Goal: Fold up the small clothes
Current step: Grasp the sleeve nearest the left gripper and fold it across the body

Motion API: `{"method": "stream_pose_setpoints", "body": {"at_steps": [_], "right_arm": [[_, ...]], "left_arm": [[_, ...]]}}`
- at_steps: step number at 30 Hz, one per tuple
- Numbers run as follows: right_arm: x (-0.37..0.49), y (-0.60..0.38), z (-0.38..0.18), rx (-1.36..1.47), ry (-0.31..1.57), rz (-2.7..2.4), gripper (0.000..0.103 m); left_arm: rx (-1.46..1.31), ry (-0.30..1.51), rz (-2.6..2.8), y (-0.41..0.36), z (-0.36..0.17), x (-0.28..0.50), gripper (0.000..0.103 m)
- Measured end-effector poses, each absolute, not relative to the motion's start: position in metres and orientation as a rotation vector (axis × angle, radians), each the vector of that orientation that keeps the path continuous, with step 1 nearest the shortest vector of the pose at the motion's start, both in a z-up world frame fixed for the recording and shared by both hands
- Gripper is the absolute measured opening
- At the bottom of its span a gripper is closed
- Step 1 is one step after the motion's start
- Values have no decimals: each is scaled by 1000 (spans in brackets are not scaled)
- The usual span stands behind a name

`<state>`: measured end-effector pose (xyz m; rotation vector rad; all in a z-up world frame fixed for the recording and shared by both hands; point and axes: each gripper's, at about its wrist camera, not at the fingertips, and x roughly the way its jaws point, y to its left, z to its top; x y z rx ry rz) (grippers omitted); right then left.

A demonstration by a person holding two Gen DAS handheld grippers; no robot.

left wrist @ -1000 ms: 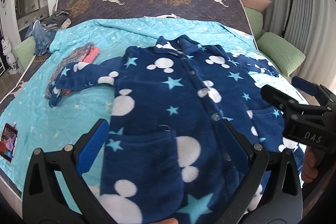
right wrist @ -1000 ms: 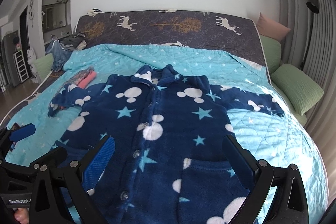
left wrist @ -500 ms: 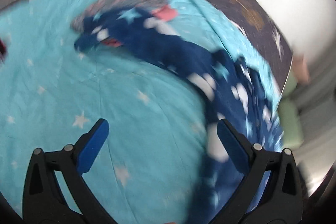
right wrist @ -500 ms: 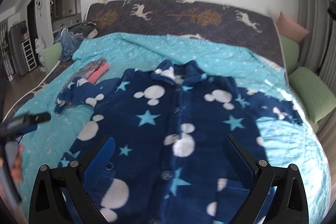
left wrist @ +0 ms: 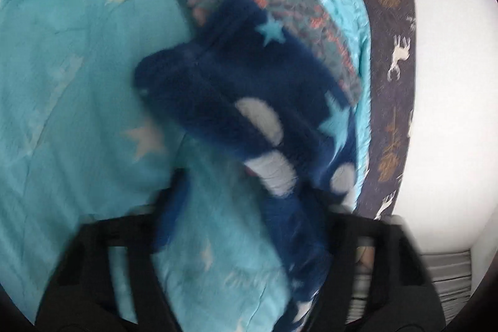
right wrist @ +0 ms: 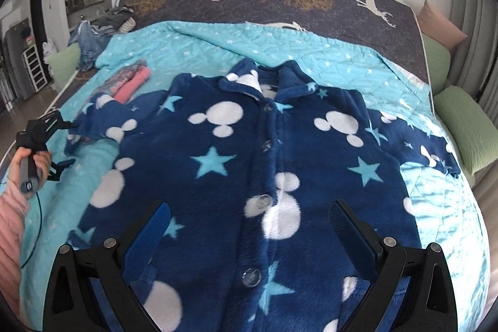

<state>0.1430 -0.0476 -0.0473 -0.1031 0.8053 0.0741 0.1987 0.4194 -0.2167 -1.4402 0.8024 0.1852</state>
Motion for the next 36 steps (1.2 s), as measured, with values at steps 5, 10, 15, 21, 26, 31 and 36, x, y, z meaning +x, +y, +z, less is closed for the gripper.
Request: {"method": "stream_pose_setpoints", "body": {"at_steps": [5, 10, 15, 21, 26, 31, 36], "right_arm": [[151, -47, -57, -118, 819, 83, 103], [157, -50, -59, -129, 813, 87, 103], [169, -72, -51, -98, 768, 62, 103], [187, -135, -42, 47, 752, -53, 103], [180, -194, -48, 148, 786, -147, 103], [177, -225, -62, 168, 838, -145, 103], [193, -224, -71, 227, 885, -42, 103]], "left_arm": [[-1319, 738, 199, 426, -181, 211, 9], [-926, 661, 219, 384, -92, 231, 9], [-432, 555, 53, 262, 1, 263, 9], [-1, 573, -291, 52, 7, 265, 19], [299, 607, -469, -65, -34, 235, 67], [391, 567, -491, -61, -29, 199, 72], [276, 596, -280, 15, -24, 205, 84]]}}
